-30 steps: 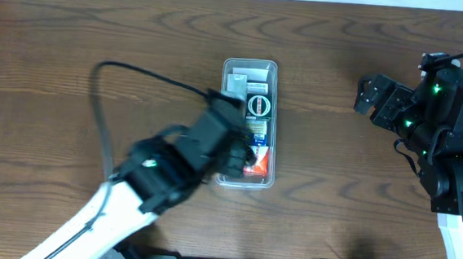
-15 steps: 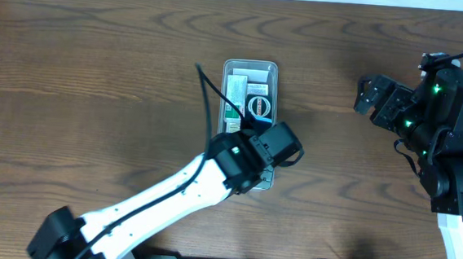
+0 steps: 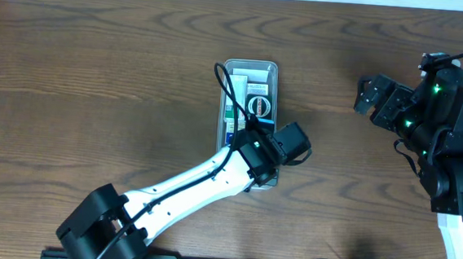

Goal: Pack container

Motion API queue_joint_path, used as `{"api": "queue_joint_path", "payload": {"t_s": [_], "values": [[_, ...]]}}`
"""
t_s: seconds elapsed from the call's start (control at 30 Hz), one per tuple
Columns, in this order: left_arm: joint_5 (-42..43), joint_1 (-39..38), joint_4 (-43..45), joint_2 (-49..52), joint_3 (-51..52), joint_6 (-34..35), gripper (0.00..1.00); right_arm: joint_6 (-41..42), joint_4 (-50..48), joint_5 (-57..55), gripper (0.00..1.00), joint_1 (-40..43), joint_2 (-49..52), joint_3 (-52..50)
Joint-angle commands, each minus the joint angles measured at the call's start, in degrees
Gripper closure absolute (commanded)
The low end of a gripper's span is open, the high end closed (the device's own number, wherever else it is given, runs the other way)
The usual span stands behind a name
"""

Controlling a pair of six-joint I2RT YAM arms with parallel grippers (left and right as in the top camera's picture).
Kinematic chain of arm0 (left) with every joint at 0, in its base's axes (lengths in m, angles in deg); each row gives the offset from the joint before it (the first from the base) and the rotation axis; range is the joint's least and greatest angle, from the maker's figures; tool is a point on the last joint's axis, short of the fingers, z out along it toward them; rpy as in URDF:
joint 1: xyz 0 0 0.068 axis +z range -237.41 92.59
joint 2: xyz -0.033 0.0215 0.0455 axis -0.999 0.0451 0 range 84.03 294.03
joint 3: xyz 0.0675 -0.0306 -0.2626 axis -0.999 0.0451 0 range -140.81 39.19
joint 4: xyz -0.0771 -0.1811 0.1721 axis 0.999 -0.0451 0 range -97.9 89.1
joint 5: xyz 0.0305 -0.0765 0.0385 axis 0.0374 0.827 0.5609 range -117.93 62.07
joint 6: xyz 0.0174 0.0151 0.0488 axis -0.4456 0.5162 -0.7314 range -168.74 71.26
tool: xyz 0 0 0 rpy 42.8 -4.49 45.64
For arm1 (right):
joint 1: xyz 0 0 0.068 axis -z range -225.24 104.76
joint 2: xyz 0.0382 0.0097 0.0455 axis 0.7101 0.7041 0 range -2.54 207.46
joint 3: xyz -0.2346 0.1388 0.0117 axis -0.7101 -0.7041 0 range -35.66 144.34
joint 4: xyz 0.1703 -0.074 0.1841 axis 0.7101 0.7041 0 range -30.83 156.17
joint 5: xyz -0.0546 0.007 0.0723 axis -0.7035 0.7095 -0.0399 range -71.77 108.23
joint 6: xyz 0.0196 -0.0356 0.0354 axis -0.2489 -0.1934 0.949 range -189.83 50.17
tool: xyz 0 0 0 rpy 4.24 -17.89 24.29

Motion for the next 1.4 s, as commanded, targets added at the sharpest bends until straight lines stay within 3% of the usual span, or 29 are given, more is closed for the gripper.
{"api": "queue_joint_path", "payload": {"t_s": [0.0, 0.17, 0.37, 0.57, 0.77, 0.8, 1.37], "values": [[-0.3, 0.0, 0.2, -2.3, -0.2, 0.7, 0.28, -0.3, -0.1, 0.0, 0.01, 0.4, 0.0, 0.3], [-1.2, 0.1, 0.2, -10.0, -0.5, 0.0, 0.20, -0.3, -0.1, 0.0, 0.01, 0.4, 0.0, 0.3], [-6.9, 3.1, -2.1, -21.7, -0.5, -6.1, 0.18, -0.3, -0.1, 0.0, 0.01, 0.4, 0.0, 0.3], [-12.4, 12.8, -2.1, -31.3, -0.5, -12.5, 0.18, -0.3, -0.1, 0.0, 0.01, 0.4, 0.0, 0.3], [-12.4, 23.9, 1.6, -35.8, -0.5, -24.8, 0.11, -0.3, -0.1, 0.0, 0.01, 0.4, 0.0, 0.3], [-12.5, 25.2, 1.4, -36.3, -0.5, -25.3, 0.01, -0.3, -0.1, 0.0, 0.01, 0.4, 0.0, 0.3], [-18.4, 37.6, -4.2, -43.5, -0.5, -27.9, 0.01, -0.3, -0.1, 0.0, 0.01, 0.4, 0.0, 0.3]]}}
